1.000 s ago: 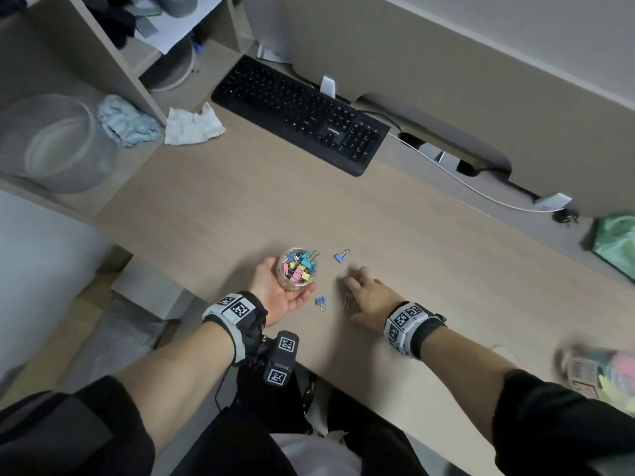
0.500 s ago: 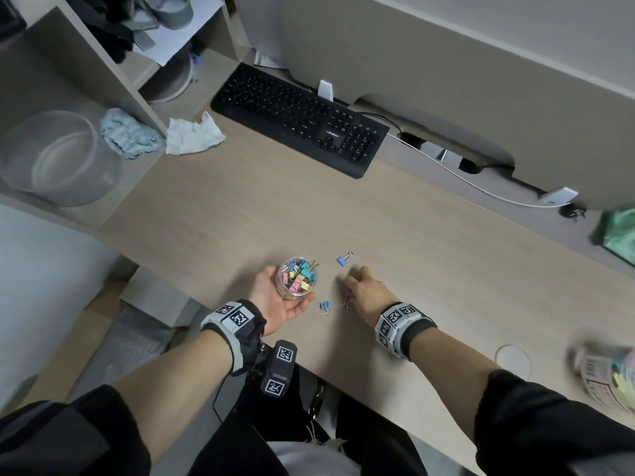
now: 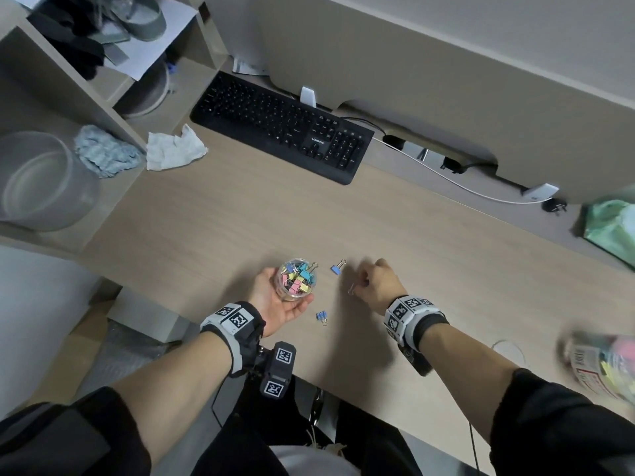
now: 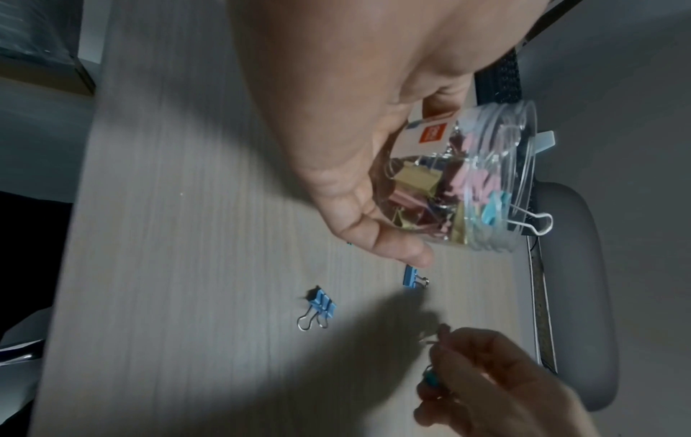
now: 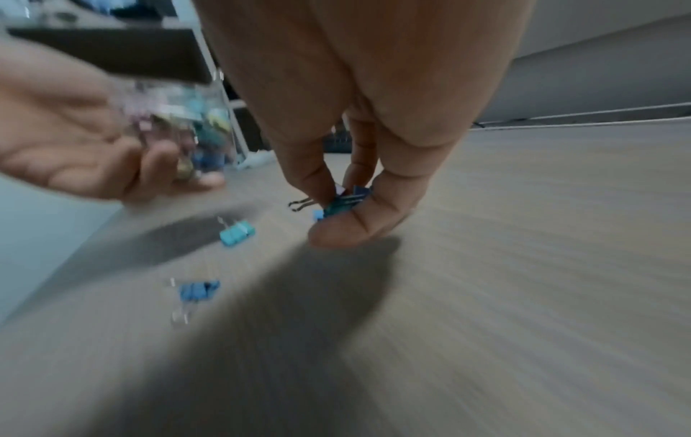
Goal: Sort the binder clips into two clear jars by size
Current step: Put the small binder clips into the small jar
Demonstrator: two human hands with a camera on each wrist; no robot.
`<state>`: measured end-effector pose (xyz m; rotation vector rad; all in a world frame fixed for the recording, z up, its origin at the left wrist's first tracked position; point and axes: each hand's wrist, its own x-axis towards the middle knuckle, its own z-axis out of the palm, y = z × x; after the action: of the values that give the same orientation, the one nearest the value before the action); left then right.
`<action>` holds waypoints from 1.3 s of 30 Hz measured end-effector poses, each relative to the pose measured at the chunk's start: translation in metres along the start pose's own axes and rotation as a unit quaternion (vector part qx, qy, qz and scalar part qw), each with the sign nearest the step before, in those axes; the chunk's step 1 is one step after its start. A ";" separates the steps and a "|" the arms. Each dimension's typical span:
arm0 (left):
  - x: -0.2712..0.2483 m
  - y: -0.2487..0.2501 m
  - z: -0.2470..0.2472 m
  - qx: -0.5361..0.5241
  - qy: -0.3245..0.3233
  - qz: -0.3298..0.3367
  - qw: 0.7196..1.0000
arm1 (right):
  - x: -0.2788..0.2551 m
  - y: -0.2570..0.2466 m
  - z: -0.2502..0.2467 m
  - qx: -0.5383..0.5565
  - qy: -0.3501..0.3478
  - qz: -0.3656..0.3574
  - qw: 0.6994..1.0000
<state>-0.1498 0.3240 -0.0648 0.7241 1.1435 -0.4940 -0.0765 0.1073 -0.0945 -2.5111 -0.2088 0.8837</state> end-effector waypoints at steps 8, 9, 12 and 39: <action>-0.005 0.005 0.027 0.006 -0.023 0.007 1.000 | -0.020 -0.065 -0.041 0.091 0.109 -0.151 0.978; -0.006 0.006 0.031 0.005 -0.031 0.010 0.999 | -0.022 -0.073 -0.045 0.075 0.107 -0.167 0.977; -0.013 0.008 0.046 0.008 -0.053 0.021 0.998 | -0.026 -0.092 -0.050 -0.005 0.080 -0.164 0.983; -0.011 0.044 0.062 0.023 -0.083 0.011 0.996 | -0.005 -0.093 -0.070 -0.051 0.148 -0.217 0.963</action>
<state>-0.0844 0.3080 -0.0284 0.7203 0.9720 -0.5531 -0.0355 0.1611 0.0001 -2.5043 -0.6878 0.3252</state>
